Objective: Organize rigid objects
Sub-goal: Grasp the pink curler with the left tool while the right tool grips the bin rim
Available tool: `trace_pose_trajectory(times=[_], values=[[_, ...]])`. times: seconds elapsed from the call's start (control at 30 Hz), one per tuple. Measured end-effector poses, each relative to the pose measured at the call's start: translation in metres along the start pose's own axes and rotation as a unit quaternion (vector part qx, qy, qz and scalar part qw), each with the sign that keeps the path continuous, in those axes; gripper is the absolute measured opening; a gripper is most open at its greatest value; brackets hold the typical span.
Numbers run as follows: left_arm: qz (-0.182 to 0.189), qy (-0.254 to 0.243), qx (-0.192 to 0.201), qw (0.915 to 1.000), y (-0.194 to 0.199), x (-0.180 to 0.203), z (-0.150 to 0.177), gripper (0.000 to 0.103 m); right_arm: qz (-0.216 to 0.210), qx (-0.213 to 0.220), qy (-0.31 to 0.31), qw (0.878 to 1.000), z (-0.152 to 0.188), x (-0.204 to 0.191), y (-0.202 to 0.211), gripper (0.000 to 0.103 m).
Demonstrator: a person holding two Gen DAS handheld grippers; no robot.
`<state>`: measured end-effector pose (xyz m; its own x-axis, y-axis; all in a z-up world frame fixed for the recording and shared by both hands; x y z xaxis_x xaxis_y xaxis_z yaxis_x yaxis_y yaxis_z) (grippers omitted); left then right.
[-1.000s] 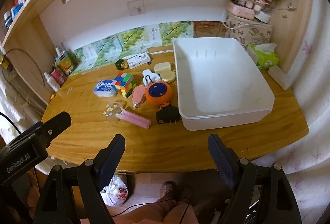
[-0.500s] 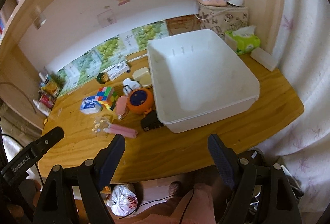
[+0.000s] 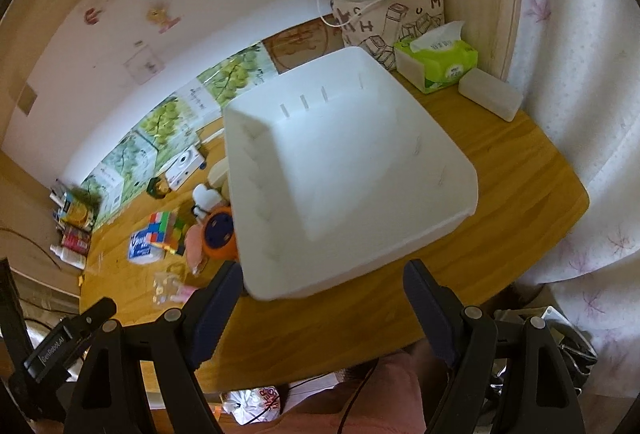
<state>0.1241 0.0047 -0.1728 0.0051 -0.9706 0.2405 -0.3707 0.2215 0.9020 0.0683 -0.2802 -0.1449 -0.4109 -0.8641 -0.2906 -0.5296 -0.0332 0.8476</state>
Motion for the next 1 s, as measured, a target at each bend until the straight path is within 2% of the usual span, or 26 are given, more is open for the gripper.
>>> trace_pose_trajectory(times=[0.23, 0.5, 0.7, 1.0], values=[[-0.01, 0.06, -0.027, 0.9978, -0.022, 0.005, -0.007, 0.102, 0.0, -0.018, 0.011, 1.0, -0.037, 0.022, -0.02, 0.083], [-0.016, 0.129, -0.065, 0.9893, -0.049, 0.006, -0.005, 0.102, 0.018, -0.04, 0.035, 0.998, -0.073, 0.049, -0.046, 0.083], [-0.028, 0.178, -0.088, 0.9797, -0.067, -0.001, 0.0, 0.102, 0.034, -0.059, 0.039, 0.997, -0.09, 0.074, -0.066, 0.083], [-0.044, 0.253, -0.124, 0.9584, -0.103, -0.013, 0.015, 0.099, 0.048, -0.101, 0.047, 0.993, -0.105, 0.102, -0.1, 0.083]])
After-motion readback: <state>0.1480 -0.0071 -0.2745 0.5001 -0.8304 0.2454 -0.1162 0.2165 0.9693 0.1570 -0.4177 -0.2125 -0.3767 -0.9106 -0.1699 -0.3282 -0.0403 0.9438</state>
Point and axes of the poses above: each gripper's, at about its wrist camera, not at the fingertips, and y roughly against the way its jaws point, x to its right, z to its underside, the point moved 10 cm from there along -y, roughly the way its jaws point, and after that the axes turned 2 degrees about -z, right-handed, at the moved point
